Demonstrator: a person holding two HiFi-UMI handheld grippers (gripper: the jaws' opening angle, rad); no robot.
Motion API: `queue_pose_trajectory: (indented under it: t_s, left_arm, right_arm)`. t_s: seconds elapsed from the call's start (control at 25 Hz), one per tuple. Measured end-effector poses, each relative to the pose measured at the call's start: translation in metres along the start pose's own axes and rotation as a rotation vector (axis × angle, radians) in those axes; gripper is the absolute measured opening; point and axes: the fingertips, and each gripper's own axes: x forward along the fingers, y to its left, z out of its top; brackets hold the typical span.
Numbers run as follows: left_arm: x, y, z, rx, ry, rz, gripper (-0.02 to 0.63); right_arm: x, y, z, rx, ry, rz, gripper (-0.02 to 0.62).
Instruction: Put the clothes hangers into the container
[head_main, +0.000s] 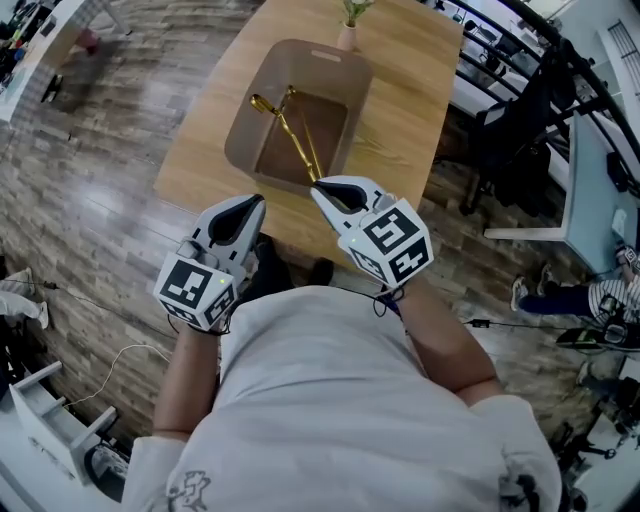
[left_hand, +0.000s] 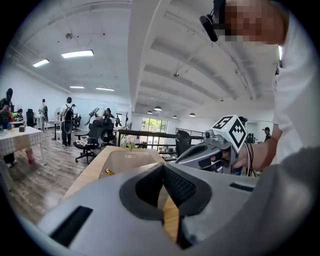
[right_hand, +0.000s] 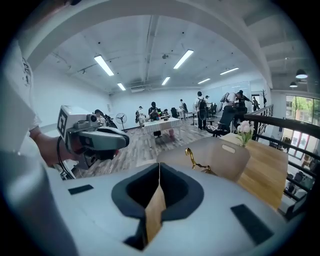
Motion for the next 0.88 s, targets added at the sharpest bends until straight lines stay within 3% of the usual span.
queue_pose_trajectory:
  t_s: [0.68, 0.88]
  left_arm:
    - [-0.059, 0.018, 0.008, 0.041, -0.02, -0.08, 0.006]
    - [-0.086, 0.028, 0.005, 0.043, -0.023, -0.111, 0.006]
  right_arm:
    - [-0.016, 0.057, 0.021, -0.058, -0.091, -0.053, 0.006]
    - [-0.018, 0.075, 0.021, -0.04, -0.084, -0.117, 0.006]
